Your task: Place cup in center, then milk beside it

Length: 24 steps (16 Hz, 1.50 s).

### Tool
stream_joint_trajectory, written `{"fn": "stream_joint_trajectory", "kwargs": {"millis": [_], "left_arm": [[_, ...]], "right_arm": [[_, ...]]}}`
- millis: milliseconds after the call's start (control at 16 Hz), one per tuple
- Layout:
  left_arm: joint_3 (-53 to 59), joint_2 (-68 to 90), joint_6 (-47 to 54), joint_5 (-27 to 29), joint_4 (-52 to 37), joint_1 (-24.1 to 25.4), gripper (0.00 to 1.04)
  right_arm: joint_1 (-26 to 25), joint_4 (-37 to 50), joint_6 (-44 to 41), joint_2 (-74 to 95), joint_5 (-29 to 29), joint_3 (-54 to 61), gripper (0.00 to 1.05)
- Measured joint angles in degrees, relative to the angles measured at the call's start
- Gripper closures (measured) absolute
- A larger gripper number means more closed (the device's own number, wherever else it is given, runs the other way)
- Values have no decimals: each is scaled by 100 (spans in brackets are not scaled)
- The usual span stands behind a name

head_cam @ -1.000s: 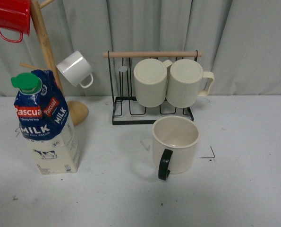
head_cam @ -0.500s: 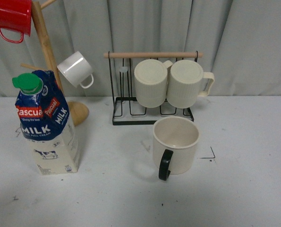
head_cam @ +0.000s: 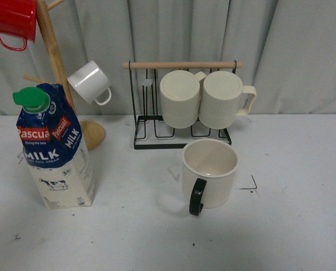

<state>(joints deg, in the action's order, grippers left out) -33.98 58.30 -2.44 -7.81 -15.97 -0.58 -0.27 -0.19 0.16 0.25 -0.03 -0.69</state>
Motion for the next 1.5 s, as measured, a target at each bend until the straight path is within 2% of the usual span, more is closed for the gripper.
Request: {"fn": "stream_joint_trajectory", "kwargs": {"millis": [250,625,938,1188,1500], "left_arm": [[-459,1609,313,-149,-448,-612,7],[-476,2275,442,214,-516,-479,7],[-490,2599,435,459,-638,-680,7],[-490,3300,662,1405,-1390,-850,7],[-367,4083,732,1836,-1971,-835,7]], "right_arm": [[0,0,0,0,2,0,6],[0,-2,0,0,0,0,6],[0,0,0,0,2,0,6],[0,0,0,0,2,0,6],[0,-2,0,0,2,0,6]]}}
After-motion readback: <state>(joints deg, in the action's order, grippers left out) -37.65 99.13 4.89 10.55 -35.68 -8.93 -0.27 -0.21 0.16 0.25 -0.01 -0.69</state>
